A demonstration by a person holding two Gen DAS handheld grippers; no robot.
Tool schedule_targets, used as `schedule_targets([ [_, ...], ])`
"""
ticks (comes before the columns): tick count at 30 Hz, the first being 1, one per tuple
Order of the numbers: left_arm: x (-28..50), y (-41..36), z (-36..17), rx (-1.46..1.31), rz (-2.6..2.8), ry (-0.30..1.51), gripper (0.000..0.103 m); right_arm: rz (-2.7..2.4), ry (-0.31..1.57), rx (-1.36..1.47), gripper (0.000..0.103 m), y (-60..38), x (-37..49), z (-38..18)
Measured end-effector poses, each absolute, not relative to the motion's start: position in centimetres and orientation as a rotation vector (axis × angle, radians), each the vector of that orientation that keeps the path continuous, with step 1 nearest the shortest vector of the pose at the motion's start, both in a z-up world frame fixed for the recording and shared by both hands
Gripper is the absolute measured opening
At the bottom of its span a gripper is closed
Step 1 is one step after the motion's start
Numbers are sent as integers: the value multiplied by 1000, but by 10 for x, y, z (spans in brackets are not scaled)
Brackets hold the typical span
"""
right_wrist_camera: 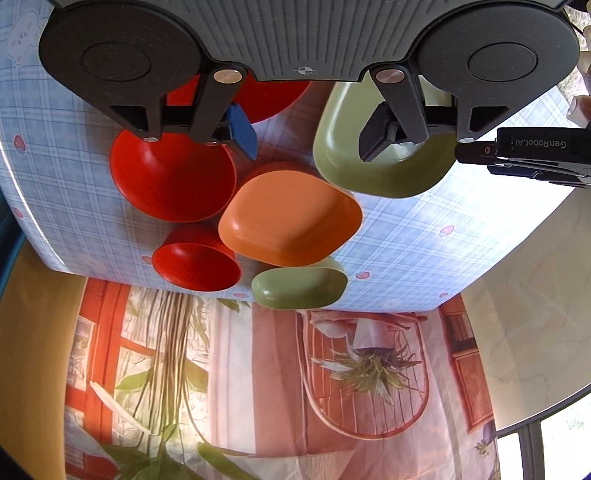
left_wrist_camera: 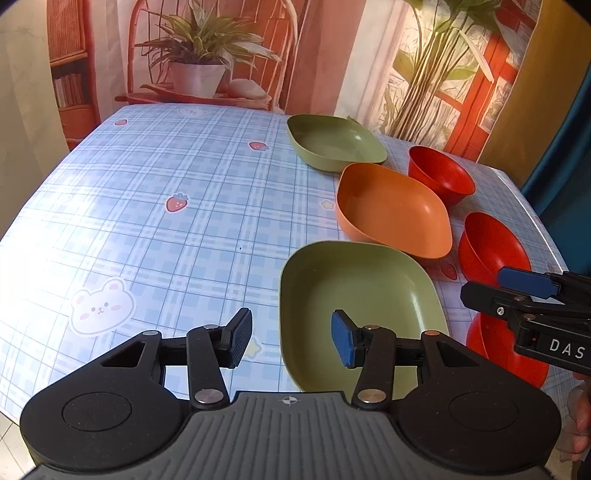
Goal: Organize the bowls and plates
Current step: 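Close the left tool on the green plate rim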
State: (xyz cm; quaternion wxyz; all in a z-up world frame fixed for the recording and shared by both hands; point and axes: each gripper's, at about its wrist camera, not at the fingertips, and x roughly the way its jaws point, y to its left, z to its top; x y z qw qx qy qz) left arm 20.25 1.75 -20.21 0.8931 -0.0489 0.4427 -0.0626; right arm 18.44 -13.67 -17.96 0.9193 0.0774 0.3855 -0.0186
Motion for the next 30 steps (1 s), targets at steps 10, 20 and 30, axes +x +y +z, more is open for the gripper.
schedule_targets([
  [10, 214, 24, -222, -143, -174, 981, 29, -41, 883, 149, 43, -122, 210, -206],
  [20, 217, 38, -235, -198, -149, 1025, 21, -16, 916, 150, 35, -121, 211, -214],
  [30, 210, 37, -229, -206, -166, 996, 17, 2, 923, 181, 24, -122, 209, -216],
])
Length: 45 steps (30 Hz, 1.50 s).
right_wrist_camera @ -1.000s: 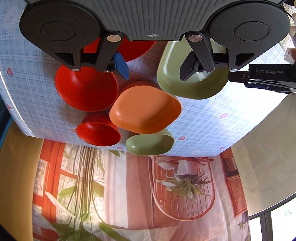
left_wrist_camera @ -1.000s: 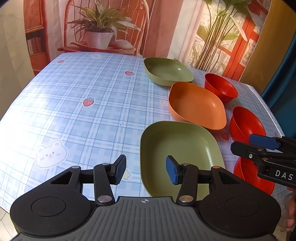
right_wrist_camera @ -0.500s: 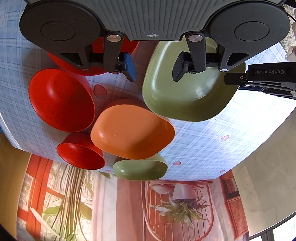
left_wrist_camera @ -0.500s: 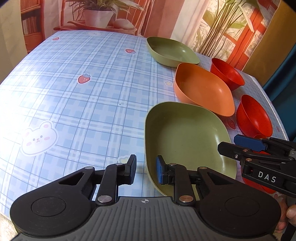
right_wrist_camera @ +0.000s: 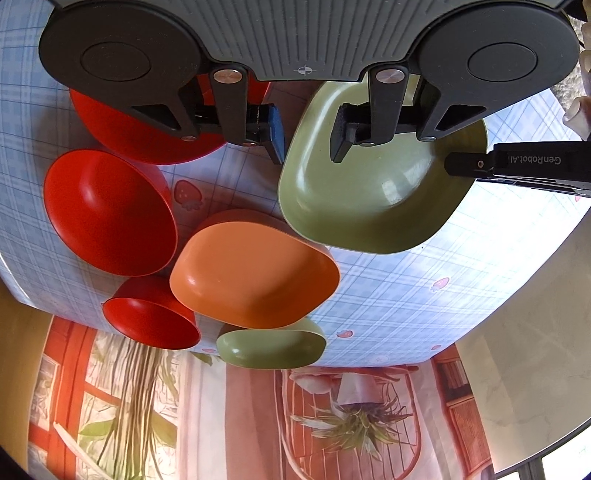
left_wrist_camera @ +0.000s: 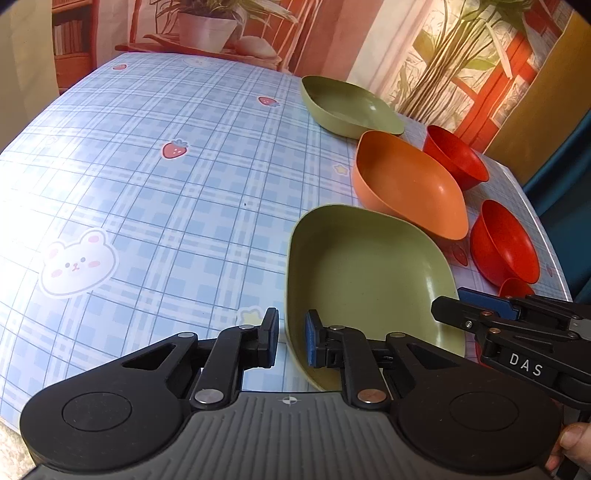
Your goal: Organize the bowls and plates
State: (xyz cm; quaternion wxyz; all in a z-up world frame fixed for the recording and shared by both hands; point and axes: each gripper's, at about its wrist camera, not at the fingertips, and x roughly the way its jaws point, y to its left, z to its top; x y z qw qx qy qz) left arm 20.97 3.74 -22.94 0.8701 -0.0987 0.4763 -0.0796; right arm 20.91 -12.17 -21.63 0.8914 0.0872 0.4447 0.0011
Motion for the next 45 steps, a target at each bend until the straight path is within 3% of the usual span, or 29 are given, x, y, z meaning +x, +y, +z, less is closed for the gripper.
schedule_targets([
  [31, 212, 27, -200, -124, -188, 896, 17, -14, 843, 225, 24, -131, 202, -196],
  [45, 255, 3, -177, -79, -253, 836, 17, -57, 757, 217, 24, -170, 226, -173],
])
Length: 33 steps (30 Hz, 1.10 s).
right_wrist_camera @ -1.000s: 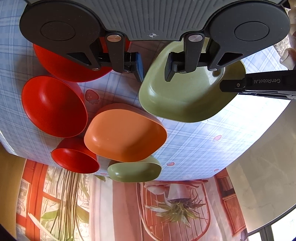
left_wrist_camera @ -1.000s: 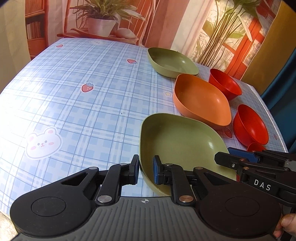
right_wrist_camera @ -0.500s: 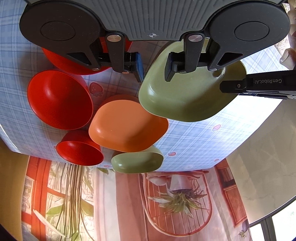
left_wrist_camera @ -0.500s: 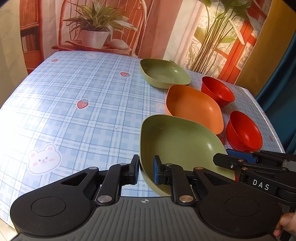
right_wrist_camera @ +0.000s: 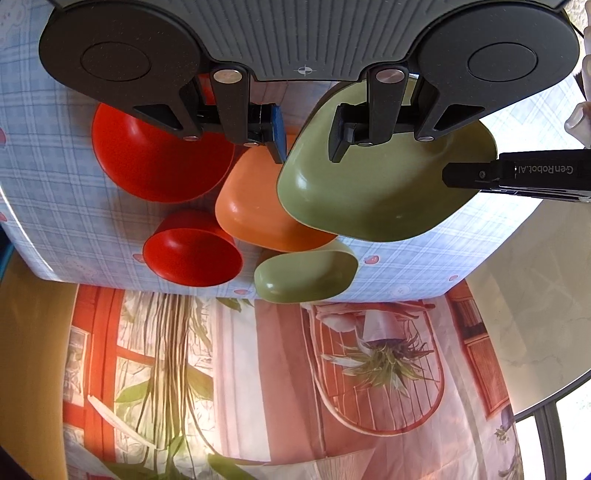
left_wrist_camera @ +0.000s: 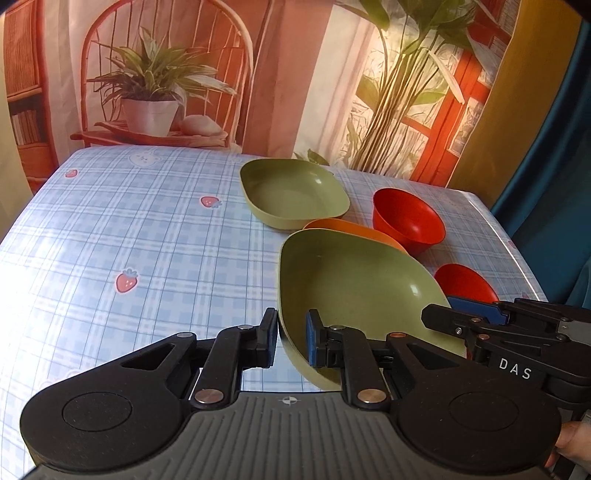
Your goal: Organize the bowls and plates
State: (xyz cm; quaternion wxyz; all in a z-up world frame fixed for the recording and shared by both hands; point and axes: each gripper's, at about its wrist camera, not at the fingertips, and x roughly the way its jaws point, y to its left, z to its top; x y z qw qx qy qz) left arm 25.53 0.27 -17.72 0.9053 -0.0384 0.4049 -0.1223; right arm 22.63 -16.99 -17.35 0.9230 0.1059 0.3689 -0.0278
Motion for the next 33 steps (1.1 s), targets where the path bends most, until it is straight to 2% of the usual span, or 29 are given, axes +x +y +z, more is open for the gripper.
schedule_targets([
  [10, 300, -21, -182, -25, -328, 836, 17, -112, 734, 196, 24, -199, 251, -171],
  [33, 330, -35, -196, 34, -353, 874, 18, -127, 768, 227, 24, -215, 268, -193],
])
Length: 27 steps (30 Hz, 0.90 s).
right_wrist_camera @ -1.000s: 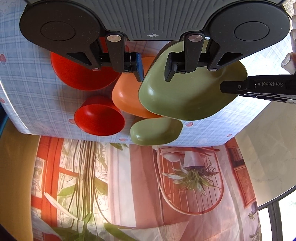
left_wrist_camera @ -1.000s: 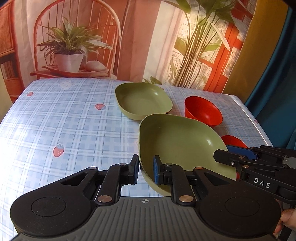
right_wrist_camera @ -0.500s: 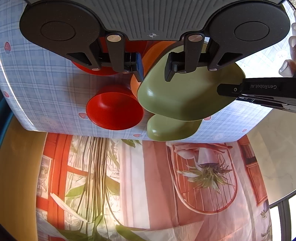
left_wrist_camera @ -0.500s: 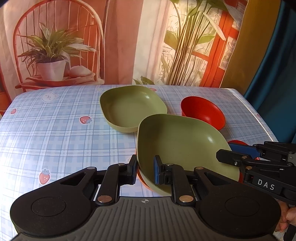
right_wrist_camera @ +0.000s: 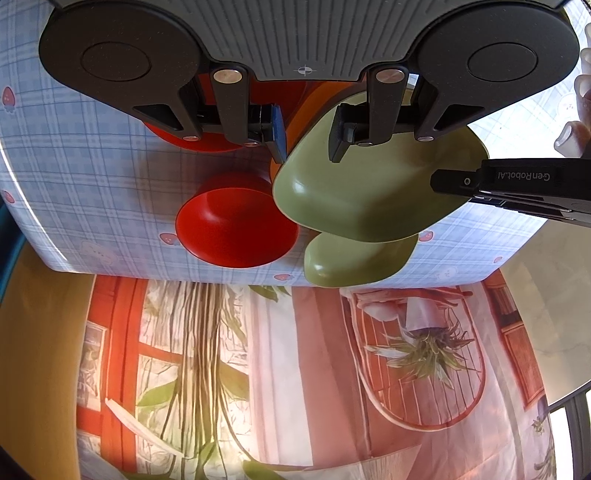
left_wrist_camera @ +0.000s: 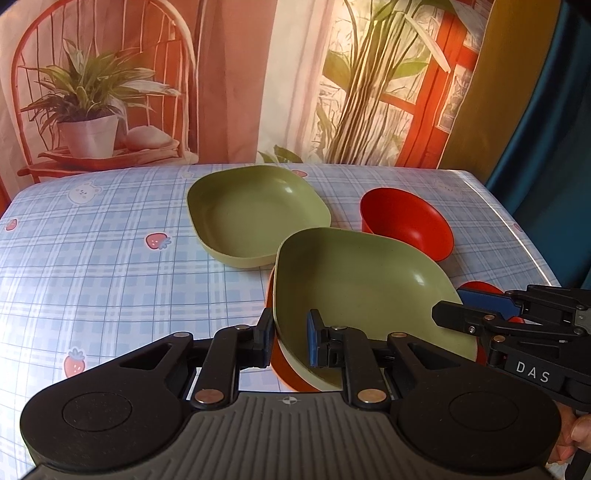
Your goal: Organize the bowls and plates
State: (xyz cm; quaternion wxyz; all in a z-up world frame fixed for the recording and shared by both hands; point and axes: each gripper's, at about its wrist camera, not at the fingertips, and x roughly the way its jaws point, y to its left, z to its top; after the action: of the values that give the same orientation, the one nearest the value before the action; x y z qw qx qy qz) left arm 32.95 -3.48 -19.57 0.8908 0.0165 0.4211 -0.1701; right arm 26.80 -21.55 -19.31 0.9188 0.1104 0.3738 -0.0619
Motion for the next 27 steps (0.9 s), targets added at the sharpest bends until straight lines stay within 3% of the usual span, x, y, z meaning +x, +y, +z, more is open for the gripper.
schedule_targets([
  [27, 341, -41, -219, 129, -356, 881, 18, -129, 818, 139, 23, -207, 286, -212],
])
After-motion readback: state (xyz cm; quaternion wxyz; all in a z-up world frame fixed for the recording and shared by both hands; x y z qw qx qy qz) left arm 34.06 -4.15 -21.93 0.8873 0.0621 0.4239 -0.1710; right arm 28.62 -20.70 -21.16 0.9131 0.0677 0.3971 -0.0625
